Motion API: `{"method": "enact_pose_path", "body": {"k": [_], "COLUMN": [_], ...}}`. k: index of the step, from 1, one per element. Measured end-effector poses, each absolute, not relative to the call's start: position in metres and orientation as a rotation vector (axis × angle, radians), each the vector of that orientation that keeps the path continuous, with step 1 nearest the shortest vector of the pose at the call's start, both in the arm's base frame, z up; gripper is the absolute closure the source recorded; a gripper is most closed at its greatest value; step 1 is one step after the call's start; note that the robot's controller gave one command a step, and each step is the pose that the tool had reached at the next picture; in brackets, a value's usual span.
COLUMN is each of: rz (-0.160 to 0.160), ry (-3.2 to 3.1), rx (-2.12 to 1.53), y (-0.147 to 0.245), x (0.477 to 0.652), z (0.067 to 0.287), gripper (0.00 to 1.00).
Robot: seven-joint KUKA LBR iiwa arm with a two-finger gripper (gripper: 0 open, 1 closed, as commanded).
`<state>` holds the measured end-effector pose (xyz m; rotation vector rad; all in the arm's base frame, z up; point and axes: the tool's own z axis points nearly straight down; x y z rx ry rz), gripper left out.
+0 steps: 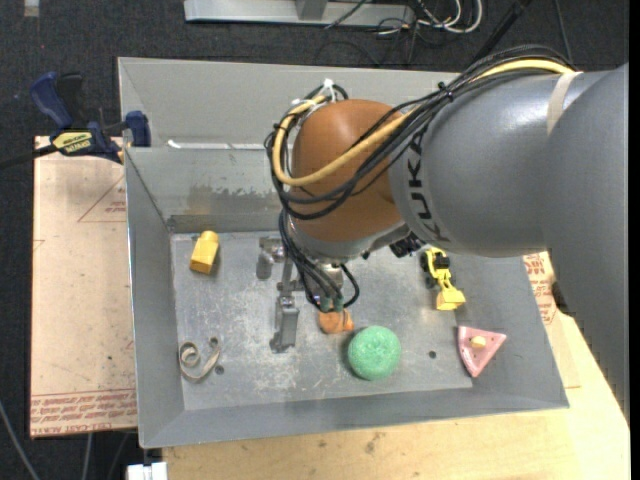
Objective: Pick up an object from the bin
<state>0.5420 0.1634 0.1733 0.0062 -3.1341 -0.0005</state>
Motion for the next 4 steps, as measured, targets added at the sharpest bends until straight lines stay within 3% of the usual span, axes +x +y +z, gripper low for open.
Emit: {"method": "enact_pose_path", "body": {"k": [1,2,3,4], "rz": [-0.003,-0.001,0.0,-0.003], "ry": [-3.142,-3.136,-3.14,-3.146], "rx": [0.001,0.101,0.065,0.192], "y": [0.163,0.134,0.127,0.108], "x": [0.544,0.544,0.528,0.52], "z": [0.178,0.226,0.278,0.248], "gripper": [0.0,0.0,0.0,0.0]}}
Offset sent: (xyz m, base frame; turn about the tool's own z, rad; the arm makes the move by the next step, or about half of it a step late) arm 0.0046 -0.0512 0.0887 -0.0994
